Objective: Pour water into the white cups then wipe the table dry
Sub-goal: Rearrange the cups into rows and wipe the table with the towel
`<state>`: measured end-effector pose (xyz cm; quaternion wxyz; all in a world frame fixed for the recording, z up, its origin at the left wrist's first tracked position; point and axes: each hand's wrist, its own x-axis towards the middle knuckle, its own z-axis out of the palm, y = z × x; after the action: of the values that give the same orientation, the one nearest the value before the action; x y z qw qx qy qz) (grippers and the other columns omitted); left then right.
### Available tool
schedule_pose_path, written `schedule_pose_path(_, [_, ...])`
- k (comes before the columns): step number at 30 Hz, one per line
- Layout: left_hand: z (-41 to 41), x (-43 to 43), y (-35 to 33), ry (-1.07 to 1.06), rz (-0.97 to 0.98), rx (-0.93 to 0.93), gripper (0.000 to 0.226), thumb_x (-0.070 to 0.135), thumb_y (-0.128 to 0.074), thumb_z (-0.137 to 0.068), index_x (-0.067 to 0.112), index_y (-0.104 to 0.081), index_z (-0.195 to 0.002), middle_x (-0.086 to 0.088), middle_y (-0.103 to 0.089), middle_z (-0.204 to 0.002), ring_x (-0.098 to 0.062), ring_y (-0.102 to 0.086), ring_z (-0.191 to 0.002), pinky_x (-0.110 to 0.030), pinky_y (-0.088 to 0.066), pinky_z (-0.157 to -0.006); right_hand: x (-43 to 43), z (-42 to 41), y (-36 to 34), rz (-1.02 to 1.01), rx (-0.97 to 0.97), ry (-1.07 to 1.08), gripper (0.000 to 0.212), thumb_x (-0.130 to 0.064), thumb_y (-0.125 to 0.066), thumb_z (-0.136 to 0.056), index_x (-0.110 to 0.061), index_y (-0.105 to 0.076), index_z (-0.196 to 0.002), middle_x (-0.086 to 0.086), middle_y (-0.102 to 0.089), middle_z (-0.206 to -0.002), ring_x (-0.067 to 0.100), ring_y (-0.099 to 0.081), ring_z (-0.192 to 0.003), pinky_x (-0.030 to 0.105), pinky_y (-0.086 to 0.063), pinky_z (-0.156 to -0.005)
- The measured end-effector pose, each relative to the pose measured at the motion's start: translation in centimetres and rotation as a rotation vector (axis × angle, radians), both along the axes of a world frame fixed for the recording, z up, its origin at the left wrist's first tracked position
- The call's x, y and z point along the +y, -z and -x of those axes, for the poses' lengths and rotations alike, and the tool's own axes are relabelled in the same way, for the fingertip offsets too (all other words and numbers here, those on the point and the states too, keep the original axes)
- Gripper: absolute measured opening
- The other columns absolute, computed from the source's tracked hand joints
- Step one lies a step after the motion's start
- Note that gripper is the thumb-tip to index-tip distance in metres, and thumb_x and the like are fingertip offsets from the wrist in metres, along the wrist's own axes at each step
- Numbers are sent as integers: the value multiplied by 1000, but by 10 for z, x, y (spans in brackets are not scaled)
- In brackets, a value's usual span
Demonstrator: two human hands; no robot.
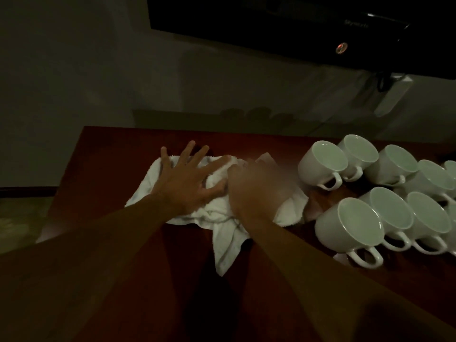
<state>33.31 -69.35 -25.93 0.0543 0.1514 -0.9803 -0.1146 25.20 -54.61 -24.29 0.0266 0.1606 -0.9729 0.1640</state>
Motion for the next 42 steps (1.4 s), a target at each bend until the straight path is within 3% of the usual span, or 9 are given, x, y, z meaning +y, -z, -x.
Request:
schedule_pose_path(8, [52, -44, -2, -43, 2, -45, 62, 94, 11, -71, 75, 23, -130, 7, -2, -167, -20, 13, -152, -72, 17, -109, -48, 56, 0, 6, -34, -38, 64, -68, -27, -94, -36, -38, -148, -8, -34, -159, 22, -15, -151, 69, 2, -114])
schedule_pose_path(16, [92, -77, 1, -61, -33, 15, 64, 93, 3, -76, 73, 13, -137, 4, -11, -167, -22, 3, -153, -69, 15, -109, -81, 100, 3, 76, 3, -78, 63, -67, -25, -91, -34, -52, -138, -7, -52, -145, 20, -31, -145, 66, -1, -116])
schedule_pose_path(20, [98, -82, 2, -80, -47, 24, 58, 93, 2, -78, 76, 16, -132, 4, -13, -166, -22, 3, -153, -67, 18, -109, -89, 108, 2, 98, 28, -108, 72, -70, -13, -83, -35, -58, -127, -8, -60, -132, 17, -45, -133, 65, -5, -116])
schedule_pose_path(24, [94, -76, 1, -89, 8, 9, 72, 88, 8, -80, 62, 7, -147, 6, -17, -165, -22, -1, -153, -70, 16, -109, -88, 108, 3, 87, 41, -129, 63, -67, -20, -87, -34, -59, -125, -6, -62, -128, 19, -50, -128, 66, -7, -116])
schedule_pose_path(27, [82, -67, 0, -106, 41, 7, 73, 84, 10, -83, 55, 8, -150, 7, -15, -166, -22, -1, -154, -71, 11, -110, -82, 103, 0, 82, 56, -177, 71, -68, -15, -83, -33, -57, -129, -6, -60, -131, 18, -49, -128, 65, -10, -115])
schedule_pose_path(34, [34, -38, 4, -146, 39, 1, 64, 81, 11, -83, 59, 30, -140, 8, -7, -167, -23, 4, -154, -72, 6, -112, -56, 65, 2, 59, 53, -267, 75, -69, -12, -84, -34, -49, -139, -5, -50, -147, 17, -41, -138, 62, -13, -116])
schedule_pose_path(40, [-49, 1, 0, -208, 29, 2, 68, 80, 14, -82, 56, 24, -145, 8, -6, -167, -22, 5, -154, -72, 4, -113, -31, -8, 2, 60, 73, -291, 57, -66, -30, -91, -38, -54, -135, -9, -54, -143, 14, -43, -137, 61, -9, -117])
schedule_pose_path(42, [-81, 13, -3, -222, 25, -13, 69, 80, 14, -81, 55, 24, -145, 8, -5, -167, -22, 5, -154, -71, 4, -113, -20, -38, 2, 71, 82, -315, 60, -67, -27, -90, -38, -55, -135, -10, -54, -143, 13, -43, -137, 61, -9, -117])
